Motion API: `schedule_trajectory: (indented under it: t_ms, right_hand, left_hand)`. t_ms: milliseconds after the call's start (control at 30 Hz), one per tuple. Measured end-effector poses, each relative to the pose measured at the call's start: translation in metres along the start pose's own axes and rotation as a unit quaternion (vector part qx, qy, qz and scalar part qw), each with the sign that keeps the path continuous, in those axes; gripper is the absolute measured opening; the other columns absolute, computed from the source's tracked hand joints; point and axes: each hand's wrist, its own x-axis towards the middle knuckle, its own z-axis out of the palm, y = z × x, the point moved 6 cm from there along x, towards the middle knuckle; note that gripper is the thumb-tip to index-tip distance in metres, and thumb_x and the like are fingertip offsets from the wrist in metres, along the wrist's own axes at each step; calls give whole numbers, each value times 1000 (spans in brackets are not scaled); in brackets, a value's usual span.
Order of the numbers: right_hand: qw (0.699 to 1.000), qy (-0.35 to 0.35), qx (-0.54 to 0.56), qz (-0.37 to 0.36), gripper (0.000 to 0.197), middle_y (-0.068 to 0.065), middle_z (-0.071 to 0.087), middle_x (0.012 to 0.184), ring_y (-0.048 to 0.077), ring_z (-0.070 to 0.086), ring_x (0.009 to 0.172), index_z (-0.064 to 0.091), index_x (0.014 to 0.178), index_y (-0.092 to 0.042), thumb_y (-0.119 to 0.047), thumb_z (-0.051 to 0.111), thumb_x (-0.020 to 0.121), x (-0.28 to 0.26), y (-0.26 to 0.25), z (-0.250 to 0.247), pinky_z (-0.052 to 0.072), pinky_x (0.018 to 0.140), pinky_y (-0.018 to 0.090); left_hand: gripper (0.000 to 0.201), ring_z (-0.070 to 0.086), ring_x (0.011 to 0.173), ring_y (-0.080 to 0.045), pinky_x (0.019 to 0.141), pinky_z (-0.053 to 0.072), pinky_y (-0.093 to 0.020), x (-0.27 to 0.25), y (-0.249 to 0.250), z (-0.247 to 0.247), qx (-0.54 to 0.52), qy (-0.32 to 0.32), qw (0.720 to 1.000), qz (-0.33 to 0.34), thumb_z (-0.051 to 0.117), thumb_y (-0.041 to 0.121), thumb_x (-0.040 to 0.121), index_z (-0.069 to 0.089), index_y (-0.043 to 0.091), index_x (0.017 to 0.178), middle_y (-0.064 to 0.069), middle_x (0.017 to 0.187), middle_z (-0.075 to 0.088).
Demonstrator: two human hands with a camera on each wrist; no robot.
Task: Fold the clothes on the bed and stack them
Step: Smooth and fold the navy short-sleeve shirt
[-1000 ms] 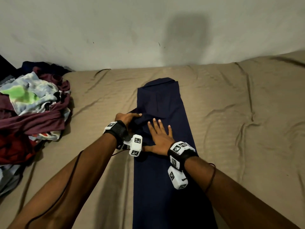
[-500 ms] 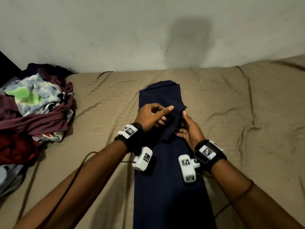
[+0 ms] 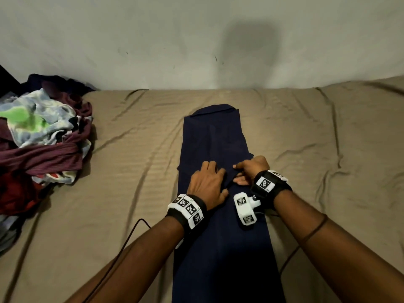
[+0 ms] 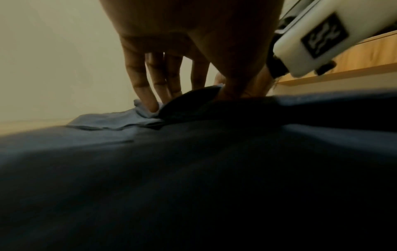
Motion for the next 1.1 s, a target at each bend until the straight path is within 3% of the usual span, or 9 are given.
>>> schedule_trajectory:
  t_ms: [67,167,233,333,400,500,700,900,1100]
  right_hand:
    - [974,75,-207,-54,36,13,71,80,32,71,66,65,97,0,-20,82,72,-4,-14,-16,56,56,34]
    - [871,180,-391,-238,63,16,55,124,38,55,115,50,121,-6,-27,82,71,-16,-52,-12,50,87,42]
    - [798,127,-444,-387,77,21,33,152,39,32,141,39,143,-6,-36,76,83,-21,-67,19,36,111,46]
    - [674,-44,-585,-450,80,7,-11,169,25,-9,155,2,162,-16,-50,43,102,-8,-53,67,6,124,49]
    - [644,-126,-632,-413,74,-1,-21,167,17,-17,154,-11,160,-22,-55,26,105,9,-39,75,-1,125,50]
    - [620,-150,-672,-377,80,-6,-24,165,13,-16,154,-16,159,-22,-65,21,102,32,-36,73,-4,125,46]
    - [641,-128,-696,-299,98,-11,-25,165,12,-16,154,-18,158,-26,-83,22,90,55,-64,72,-6,125,46]
    - [738,-59,-622,-252,110,-2,-30,163,20,-23,152,-19,158,-19,-89,15,81,-3,0,24,-8,122,53]
    - [841,-65,-498,-201,104,6,-6,169,23,-2,156,0,161,-13,-83,22,88,-117,106,-59,7,125,46]
  left_hand:
    - [43,50,109,-28,69,41,-38,-4,0,0,40,5,999,25,62,45,85,64,18,119,-7,114,55]
    - [37,59,90,-26,59,46,-36,-16,-3,1,89,22,995,45,71,38,76,73,17,107,-5,96,63]
    - [47,62,86,-27,57,48,-36,-23,-4,3,105,28,993,54,74,35,73,73,12,114,-7,96,67]
    - [71,65,105,-34,69,56,-38,-30,-3,5,95,5,994,53,78,32,65,66,1,128,-18,120,67]
    - [91,55,130,-38,90,55,-43,-35,-1,12,74,-44,994,67,79,32,65,49,-2,145,-26,145,52]
    - [101,10,156,-35,122,24,-52,-43,-2,32,99,-159,977,100,62,33,92,-6,4,160,-24,168,2]
    - [77,1,156,-35,125,13,-53,-46,3,32,129,-197,967,96,40,26,105,-8,0,159,-23,168,-5]
    - [88,-4,157,-28,127,9,-50,-95,4,14,65,-218,972,52,51,25,96,-4,4,161,-15,169,-5]
    - [97,14,156,-28,126,21,-37,-236,-8,0,-121,-126,983,-54,60,10,79,11,12,163,-12,168,18]
